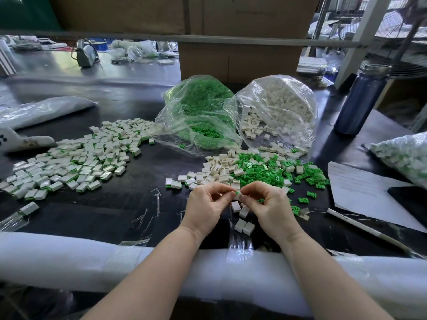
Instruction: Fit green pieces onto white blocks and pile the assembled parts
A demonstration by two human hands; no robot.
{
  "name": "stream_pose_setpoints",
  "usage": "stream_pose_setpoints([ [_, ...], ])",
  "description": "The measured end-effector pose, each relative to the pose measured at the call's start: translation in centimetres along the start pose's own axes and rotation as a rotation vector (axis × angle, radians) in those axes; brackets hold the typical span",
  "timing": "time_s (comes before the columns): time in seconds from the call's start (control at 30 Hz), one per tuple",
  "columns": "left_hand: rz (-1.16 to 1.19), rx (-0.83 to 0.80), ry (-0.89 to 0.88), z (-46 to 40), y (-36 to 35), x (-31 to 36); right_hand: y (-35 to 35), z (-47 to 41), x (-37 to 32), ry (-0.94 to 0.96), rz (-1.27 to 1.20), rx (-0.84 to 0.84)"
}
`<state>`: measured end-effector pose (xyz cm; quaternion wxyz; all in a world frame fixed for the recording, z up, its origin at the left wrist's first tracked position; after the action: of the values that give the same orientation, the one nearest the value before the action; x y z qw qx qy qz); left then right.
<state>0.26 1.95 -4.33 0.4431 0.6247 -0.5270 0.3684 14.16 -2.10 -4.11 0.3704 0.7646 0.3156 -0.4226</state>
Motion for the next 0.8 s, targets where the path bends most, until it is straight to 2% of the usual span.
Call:
stream_pose_setpoints([
  [0.53,-0.330,-0.024,-0.173,0.43,-0.29,-0.13,-0.11,0.22,-0.14,0.060,0.041,-0.015],
  [0.67,-0.337,-0.019,-0.163,0.46,-0.33,-0.17,-0.16,0.24,-0.08,0.057,0.041,-0.019],
  [0.8,-0.227,-0.037,-0.129,0.42,-0.16,0.06,0.04,-0.07,0.05,-0.026,-0.072,-0.015],
])
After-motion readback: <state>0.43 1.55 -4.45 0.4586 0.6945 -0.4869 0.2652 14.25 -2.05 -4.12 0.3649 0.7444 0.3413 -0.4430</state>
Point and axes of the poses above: each hand's wrist, its own z-axis away from the middle knuckle, its own y-axis out of the back of the hand, x = y × z, the point moved 1 cm from there along -z, towards the middle knuckle, and after that the axes turned 15 degrees about x, right-handed, at the moved point
